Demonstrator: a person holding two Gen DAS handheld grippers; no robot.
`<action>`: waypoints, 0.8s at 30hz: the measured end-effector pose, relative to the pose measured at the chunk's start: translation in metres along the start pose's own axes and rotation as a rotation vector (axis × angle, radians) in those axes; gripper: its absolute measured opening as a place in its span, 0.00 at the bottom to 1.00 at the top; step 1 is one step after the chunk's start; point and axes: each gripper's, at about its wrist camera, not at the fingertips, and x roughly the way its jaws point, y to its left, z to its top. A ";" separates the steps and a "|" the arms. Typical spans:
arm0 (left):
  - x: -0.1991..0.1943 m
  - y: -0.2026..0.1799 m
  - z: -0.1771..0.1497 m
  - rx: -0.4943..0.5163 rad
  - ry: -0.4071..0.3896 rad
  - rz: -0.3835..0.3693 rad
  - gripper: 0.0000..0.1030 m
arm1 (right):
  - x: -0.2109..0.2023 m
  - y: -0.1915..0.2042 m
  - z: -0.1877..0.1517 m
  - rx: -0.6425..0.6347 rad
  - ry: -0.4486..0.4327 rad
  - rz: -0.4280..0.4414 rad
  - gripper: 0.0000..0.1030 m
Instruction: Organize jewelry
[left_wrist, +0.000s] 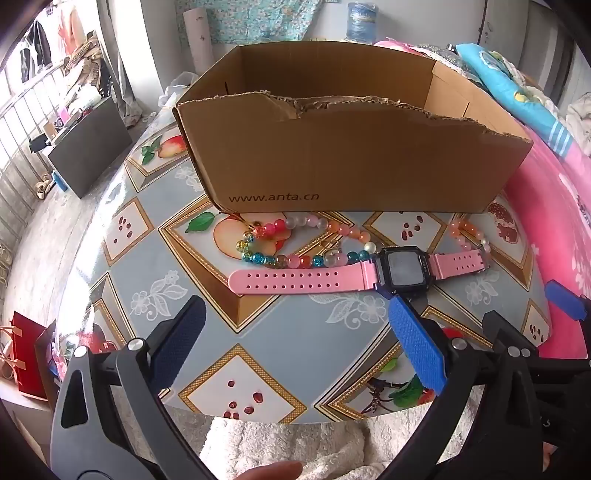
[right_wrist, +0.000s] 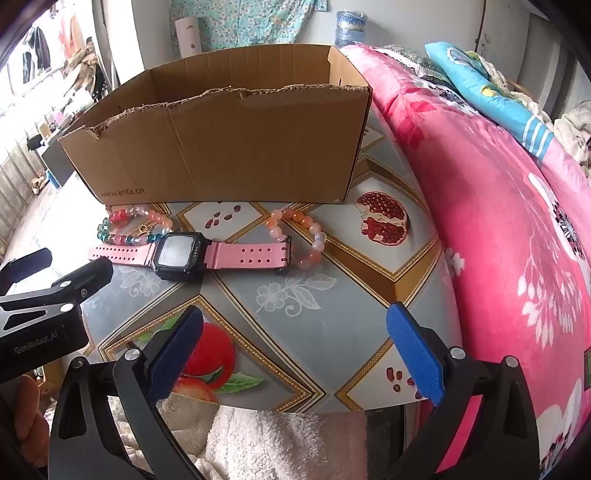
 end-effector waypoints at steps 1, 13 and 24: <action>0.000 0.000 0.000 -0.001 -0.003 0.000 0.93 | 0.000 0.000 0.000 -0.001 0.000 -0.001 0.94; 0.000 0.000 0.000 0.002 0.000 0.001 0.93 | -0.003 0.004 0.005 -0.005 0.001 -0.006 0.94; 0.003 -0.002 -0.004 0.004 0.000 0.006 0.93 | -0.001 0.002 0.002 -0.003 0.002 -0.002 0.94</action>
